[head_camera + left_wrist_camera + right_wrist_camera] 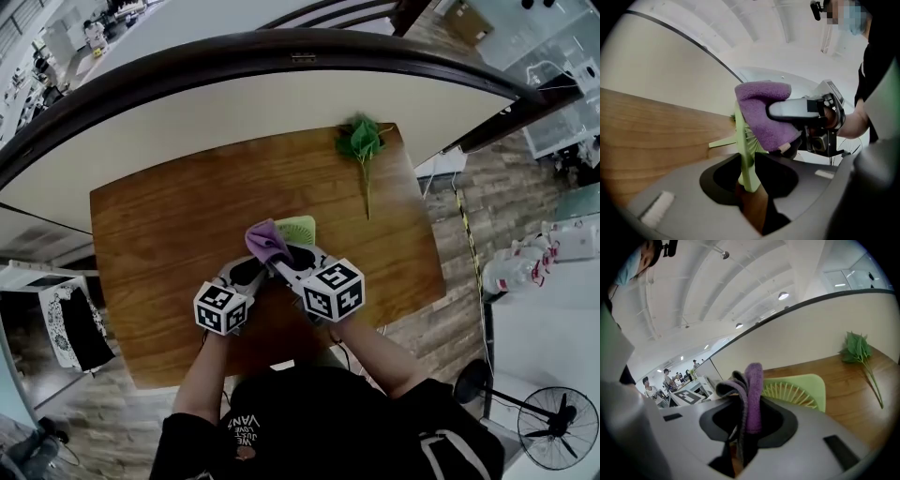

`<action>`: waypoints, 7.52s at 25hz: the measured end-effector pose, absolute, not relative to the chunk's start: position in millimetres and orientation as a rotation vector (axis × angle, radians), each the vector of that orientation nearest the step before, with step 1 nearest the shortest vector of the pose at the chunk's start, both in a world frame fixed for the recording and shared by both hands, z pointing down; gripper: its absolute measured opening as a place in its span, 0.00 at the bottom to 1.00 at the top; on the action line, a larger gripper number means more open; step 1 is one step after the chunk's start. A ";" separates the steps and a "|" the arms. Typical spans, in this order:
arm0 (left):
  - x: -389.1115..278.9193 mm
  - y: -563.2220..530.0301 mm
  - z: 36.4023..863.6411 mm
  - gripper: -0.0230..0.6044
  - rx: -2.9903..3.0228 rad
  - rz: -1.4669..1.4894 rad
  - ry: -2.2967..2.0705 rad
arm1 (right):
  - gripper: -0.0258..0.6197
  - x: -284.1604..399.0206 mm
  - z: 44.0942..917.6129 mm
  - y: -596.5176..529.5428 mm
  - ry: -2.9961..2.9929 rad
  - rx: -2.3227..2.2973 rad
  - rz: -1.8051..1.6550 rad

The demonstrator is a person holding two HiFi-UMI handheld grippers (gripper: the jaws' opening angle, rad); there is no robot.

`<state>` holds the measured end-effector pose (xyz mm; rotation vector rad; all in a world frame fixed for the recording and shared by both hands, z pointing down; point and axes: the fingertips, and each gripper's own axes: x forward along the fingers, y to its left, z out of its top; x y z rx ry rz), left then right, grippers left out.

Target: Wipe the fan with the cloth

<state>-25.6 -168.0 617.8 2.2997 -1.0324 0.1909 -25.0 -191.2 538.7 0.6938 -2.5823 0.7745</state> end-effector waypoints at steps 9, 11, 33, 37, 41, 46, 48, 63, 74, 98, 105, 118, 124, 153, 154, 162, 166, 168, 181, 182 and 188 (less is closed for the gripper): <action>-26.5 -168.5 617.5 0.19 2.296 0.197 -1.013 | 0.19 9.0 544.7 -203.5 -2.547 0.785 0.830; -26.7 -168.9 617.3 0.19 2.298 0.203 -1.005 | 0.19 18.5 544.9 -207.0 -2.541 0.816 0.841; -31.8 -168.6 618.6 0.22 2.298 0.235 -1.030 | 0.19 106.3 545.4 -219.2 -2.443 1.172 0.893; -38.9 -163.4 612.8 0.23 2.289 0.214 -1.054 | 0.19 76.7 536.8 -197.0 -2.529 1.077 0.918; -49.0 -151.9 608.7 0.23 2.271 0.194 -1.083 | 0.19 37.2 539.1 -175.3 -2.592 0.926 0.916; -65.1 -138.9 605.4 0.23 2.239 0.182 -1.159 | 0.19 -2.1 549.1 -158.8 -2.614 0.776 0.910; -69.5 -135.9 604.6 0.22 2.230 0.178 -1.183 | 0.19 -12.1 554.5 -156.1 -2.609 0.735 0.901; -67.3 -133.7 589.0 0.06 2.221 0.100 -1.225 | 0.19 11.5 577.2 -171.7 -2.521 0.738 0.896; -51.2 -139.4 586.5 0.06 2.236 0.108 -1.191 | 0.19 81.7 582.2 -191.8 -2.448 0.950 0.954; -53.6 -124.4 572.6 0.06 2.302 0.120 -1.104 | 0.19 54.9 575.9 -144.8 -2.502 1.005 0.964; -70.7 -109.2 571.2 0.06 2.290 0.140 -1.126 | 0.19 5.2 589.7 -124.5 -2.532 0.833 0.932; -68.3 -105.2 576.0 0.06 2.242 0.131 -1.183 | 0.19 6.9 614.9 -137.5 -2.485 0.739 0.971; -49.9 -114.5 578.5 0.06 2.244 0.127 -1.167 | 0.19 38.2 618.5 -146.3 -2.456 0.787 0.995; -23.9 -130.5 557.0 0.06 2.322 0.102 -1.101 | 0.19 136.1 591.9 -152.9 -2.336 1.275 1.114; -25.3 -129.8 554.4 0.06 2.326 0.100 -1.099 | 0.19 133.3 586.2 -150.9 -2.351 1.286 1.118; -38.4 -121.3 529.5 0.06 2.372 0.076 -1.068 | 0.19 105.2 537.9 -130.8 -2.468 1.344 1.095; -45.5 -114.1 518.3 0.06 2.397 0.064 -1.054 | 0.19 95.4 517.8 -122.0 -2.514 1.397 1.063; -48.2 -108.7 513.5 0.06 2.409 0.054 -1.045 | 0.19 90.9 510.3 -115.7 -2.525 1.408 1.037; -62.4 -74.9 490.4 0.06 2.494 0.041 -0.989 | 0.19 70.5 478.1 -72.6 -2.541 1.504 0.925; -63.3 -72.9 489.4 0.06 2.500 0.040 -0.984 | 0.19 68.7 476.9 -70.0 -2.541 1.510 0.915; -67.2 -58.1 486.8 0.06 2.524 0.050 -0.951 | 0.19 56.7 477.4 -52.5 -2.535 1.525 0.887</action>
